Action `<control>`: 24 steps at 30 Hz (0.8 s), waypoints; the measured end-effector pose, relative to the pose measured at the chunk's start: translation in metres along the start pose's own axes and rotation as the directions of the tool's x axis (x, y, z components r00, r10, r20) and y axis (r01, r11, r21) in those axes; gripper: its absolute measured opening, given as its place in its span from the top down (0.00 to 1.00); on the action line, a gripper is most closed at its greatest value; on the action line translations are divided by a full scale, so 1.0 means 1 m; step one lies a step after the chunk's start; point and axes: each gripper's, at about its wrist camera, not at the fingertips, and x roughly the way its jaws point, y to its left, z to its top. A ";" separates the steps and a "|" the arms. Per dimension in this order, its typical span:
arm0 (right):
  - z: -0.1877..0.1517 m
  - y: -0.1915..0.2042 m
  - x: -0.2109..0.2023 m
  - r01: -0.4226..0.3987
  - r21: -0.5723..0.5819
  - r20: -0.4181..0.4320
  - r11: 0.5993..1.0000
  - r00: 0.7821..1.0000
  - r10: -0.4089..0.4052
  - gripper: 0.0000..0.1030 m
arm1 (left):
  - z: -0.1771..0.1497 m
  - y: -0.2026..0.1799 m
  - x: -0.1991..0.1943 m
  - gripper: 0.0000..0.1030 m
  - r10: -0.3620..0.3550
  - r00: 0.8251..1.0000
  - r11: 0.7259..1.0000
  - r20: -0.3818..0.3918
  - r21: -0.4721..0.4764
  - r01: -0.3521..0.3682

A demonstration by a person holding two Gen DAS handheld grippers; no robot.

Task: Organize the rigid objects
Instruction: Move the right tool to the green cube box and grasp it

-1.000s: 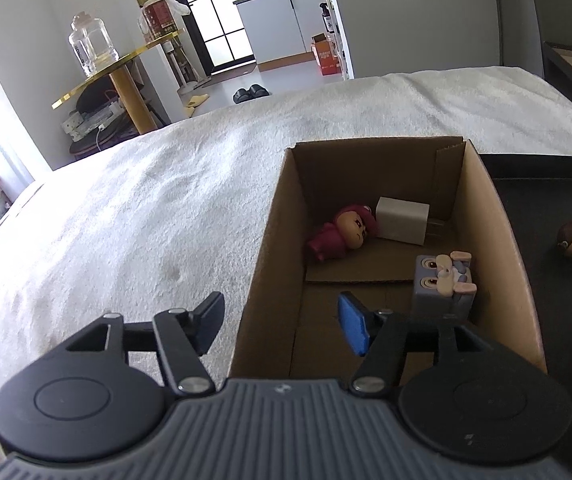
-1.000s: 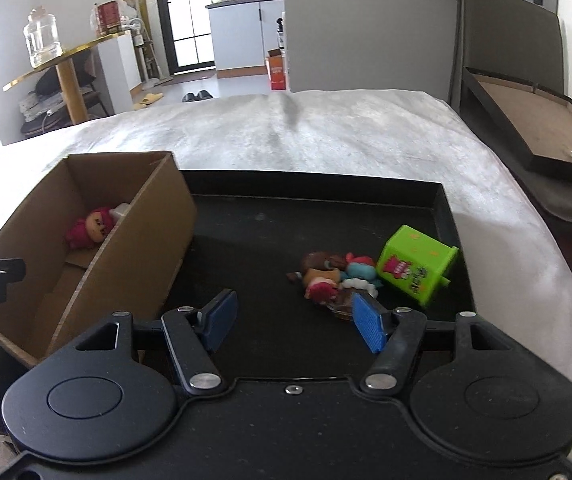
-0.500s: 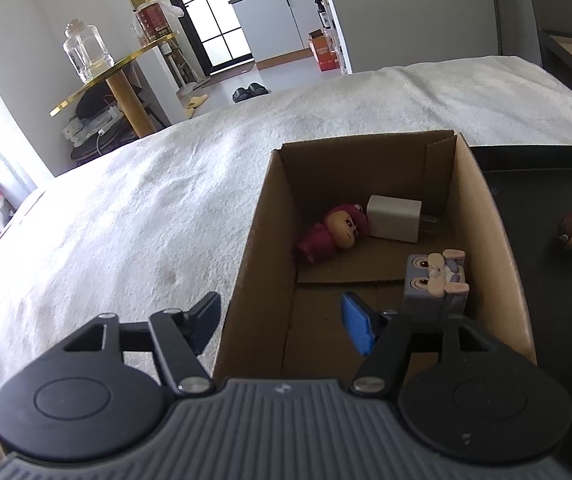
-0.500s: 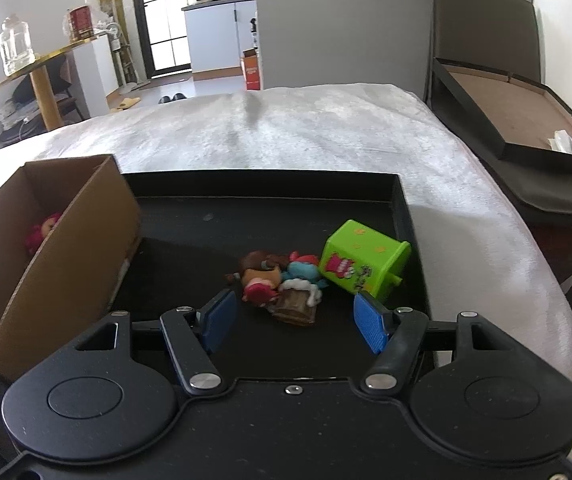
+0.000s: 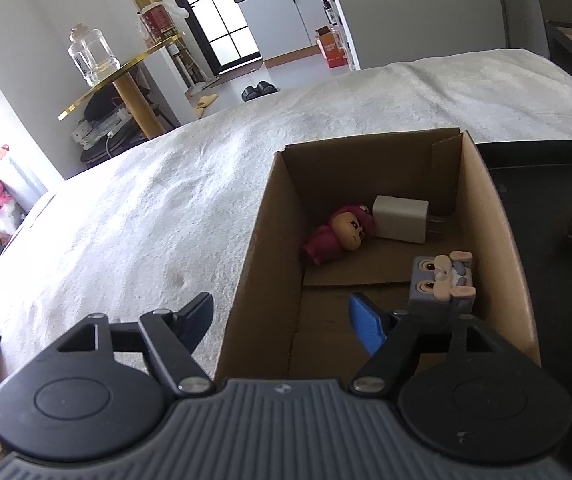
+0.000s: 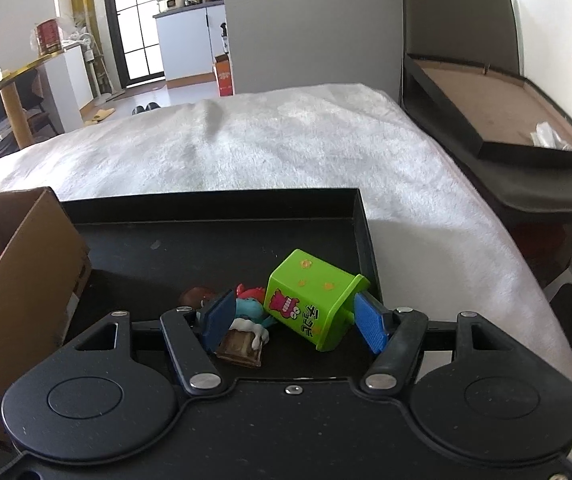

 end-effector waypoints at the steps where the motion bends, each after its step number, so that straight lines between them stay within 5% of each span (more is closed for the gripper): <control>1: 0.000 -0.001 0.003 0.001 0.003 -0.004 1.000 1.000 -0.001 0.37 | 0.000 0.000 0.000 0.25 0.005 1.000 1.000 -0.002 0.001 -0.005; 15: 0.003 0.000 0.032 0.040 0.006 -0.005 0.999 0.999 -0.040 0.28 | 0.000 -0.004 0.004 0.20 0.019 1.000 1.000 -0.011 0.018 -0.019; 18: 0.004 0.001 0.032 0.064 -0.028 -0.004 0.998 0.998 -0.065 0.44 | 0.000 -0.003 0.004 0.20 0.017 1.000 1.000 -0.014 0.011 -0.017; 24: 0.004 0.001 0.017 0.040 -0.043 0.002 0.998 0.999 -0.040 0.44 | -0.001 -0.002 0.003 0.20 0.012 1.000 1.000 -0.010 0.008 -0.012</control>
